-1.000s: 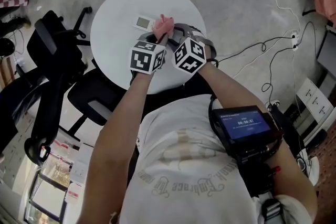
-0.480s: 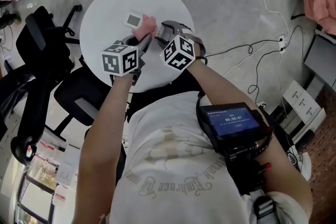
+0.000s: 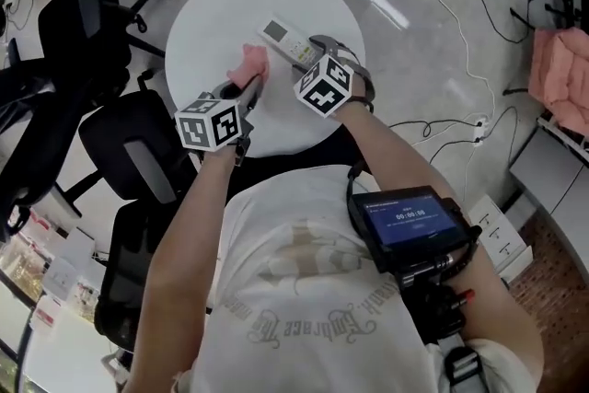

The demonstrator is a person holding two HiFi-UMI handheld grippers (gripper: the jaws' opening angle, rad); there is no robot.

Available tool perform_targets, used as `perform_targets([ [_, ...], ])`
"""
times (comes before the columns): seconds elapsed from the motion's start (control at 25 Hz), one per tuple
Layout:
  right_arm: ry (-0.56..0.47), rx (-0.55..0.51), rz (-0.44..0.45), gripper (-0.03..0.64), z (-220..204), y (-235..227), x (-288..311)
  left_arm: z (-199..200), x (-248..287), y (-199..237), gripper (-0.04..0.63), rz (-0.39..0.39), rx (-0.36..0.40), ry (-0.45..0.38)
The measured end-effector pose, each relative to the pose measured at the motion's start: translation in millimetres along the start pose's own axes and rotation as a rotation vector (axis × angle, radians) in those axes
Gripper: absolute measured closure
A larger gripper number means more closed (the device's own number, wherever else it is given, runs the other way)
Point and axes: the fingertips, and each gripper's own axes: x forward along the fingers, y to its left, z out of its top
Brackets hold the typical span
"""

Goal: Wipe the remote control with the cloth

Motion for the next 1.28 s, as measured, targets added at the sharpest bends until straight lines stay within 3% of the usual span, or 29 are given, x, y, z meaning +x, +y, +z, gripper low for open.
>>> perform_targets([
  [0.28, 0.121, -0.065, -0.006, 0.350, 0.8, -10.0, 4.1, -17.3, -28.4, 19.1, 0.560, 0.033, -0.110, -0.091],
  [0.6, 0.167, -0.002, 0.014, 0.365, -3.7, -9.1, 7.8, -34.9, -47.1, 40.1, 0.560, 0.032, -0.191, -0.172],
  [0.72, 0.158, 0.143, 0.083, 0.368, -8.7, -5.1, 10.4, -44.6, -56.3, 47.8, 0.560, 0.026, -0.226, -0.187],
  [0.96, 0.032, 0.439, 0.244, 0.368, -3.7, 12.9, -2.5, -61.1, -63.7, 59.0, 0.560, 0.028, -0.308, -0.194],
  [1.12, -0.082, 0.575, 0.406, 0.368, 5.3, 39.7, -15.3, -63.4, -63.0, 54.2, 0.560, 0.001, -0.321, -0.191],
  [1.28, -0.212, 0.629, 0.547, 0.368, 19.1, 61.2, -33.4, -61.9, -57.5, 40.9, 0.560, -0.040, -0.320, -0.179],
])
